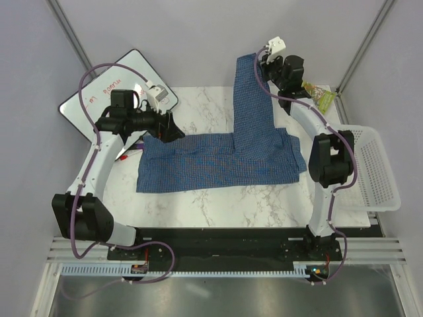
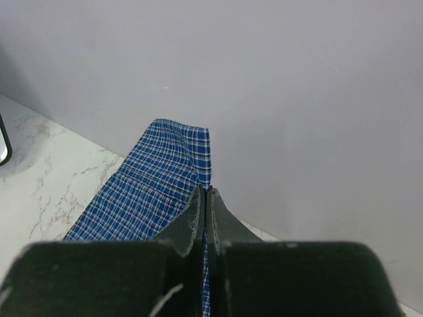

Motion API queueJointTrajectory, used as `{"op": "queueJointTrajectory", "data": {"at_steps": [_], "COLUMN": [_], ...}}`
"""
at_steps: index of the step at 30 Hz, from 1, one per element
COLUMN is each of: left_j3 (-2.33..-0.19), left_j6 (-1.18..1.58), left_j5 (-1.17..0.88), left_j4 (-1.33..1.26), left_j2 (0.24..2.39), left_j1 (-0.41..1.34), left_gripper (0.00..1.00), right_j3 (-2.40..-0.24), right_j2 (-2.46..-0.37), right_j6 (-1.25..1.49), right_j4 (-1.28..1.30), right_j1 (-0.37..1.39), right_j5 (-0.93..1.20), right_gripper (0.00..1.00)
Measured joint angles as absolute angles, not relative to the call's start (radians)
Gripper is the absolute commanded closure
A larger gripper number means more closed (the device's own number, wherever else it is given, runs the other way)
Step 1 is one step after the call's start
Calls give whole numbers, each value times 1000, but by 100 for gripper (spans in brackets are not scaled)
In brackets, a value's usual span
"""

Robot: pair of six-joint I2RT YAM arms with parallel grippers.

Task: Fold and stack the long sleeve shirts
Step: Fold the shirt

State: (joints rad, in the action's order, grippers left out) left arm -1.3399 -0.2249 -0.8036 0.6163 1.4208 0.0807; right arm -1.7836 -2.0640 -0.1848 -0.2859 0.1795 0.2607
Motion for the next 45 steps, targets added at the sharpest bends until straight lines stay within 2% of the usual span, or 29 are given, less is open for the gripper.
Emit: {"op": "queueJointTrajectory", "data": {"at_steps": [15,25,31,39,45], "left_j3": [-1296,-1285,-1285,-1227,-1148], "left_j6": [-225,-191,-160,-134,-52], "left_j5": [-776,-668,-633,-616,-696], "left_j4": [595,595,595,595,594], "left_j2": [1452,1452,1452,1416,1381], "left_j1": [81,81,81,68,-65], "left_gripper": [1,1,1,1,1], "right_j3": [-1843,-1807,-1615,-1427,-1298], "right_j2": [-2180,-2225,-2090,-1746,-1629], "right_j6": [-162,-188,-210,-244,-218], "right_j4": [-399,-389,-319,-224,-170], "right_j1": [245,298,297,376,508], "right_j5": [335,351,382,449,442], "right_gripper": [100,100,100,100,100]}}
